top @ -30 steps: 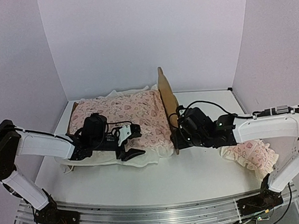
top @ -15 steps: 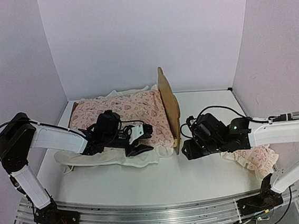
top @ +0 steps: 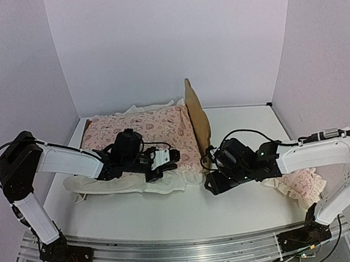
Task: Set up the pet bed
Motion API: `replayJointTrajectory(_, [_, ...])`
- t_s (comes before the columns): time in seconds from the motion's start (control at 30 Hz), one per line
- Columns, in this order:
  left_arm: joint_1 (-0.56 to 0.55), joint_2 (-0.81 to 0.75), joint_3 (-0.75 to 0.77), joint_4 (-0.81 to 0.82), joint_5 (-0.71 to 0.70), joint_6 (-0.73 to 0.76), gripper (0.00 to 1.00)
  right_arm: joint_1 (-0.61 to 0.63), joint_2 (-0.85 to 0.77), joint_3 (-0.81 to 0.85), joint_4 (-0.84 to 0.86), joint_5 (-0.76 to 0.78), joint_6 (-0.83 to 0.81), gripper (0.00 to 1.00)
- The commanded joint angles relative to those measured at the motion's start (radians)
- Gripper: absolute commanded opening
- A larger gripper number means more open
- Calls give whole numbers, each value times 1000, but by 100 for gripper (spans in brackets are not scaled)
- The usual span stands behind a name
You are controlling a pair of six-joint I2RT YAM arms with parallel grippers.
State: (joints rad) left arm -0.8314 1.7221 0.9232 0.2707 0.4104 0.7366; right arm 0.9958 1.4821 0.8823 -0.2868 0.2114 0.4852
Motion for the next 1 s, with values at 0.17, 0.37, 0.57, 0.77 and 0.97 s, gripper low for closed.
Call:
replayJointTrajectory(0.17, [97,-120,136,-125,68,-169,0,5,12,12,169,-62,-118,54])
replayJointTrajectory(0.37, [181,-160,177,-176,140,-262,0,5,-29,41,161,-115,-170,55])
replayJointTrajectory(0.57, [218,-181,201,-181,132,-323,0,4,-18,114,140,-104,-191,54])
replayJointTrajectory(0.77, [256,-202,214,-139,105,-369,0,5,51,225,121,-19,-204,46])
replayJointTrajectory(0.97, [263,-213,201,-131,79,-341,0,5,147,311,121,75,-204,33])
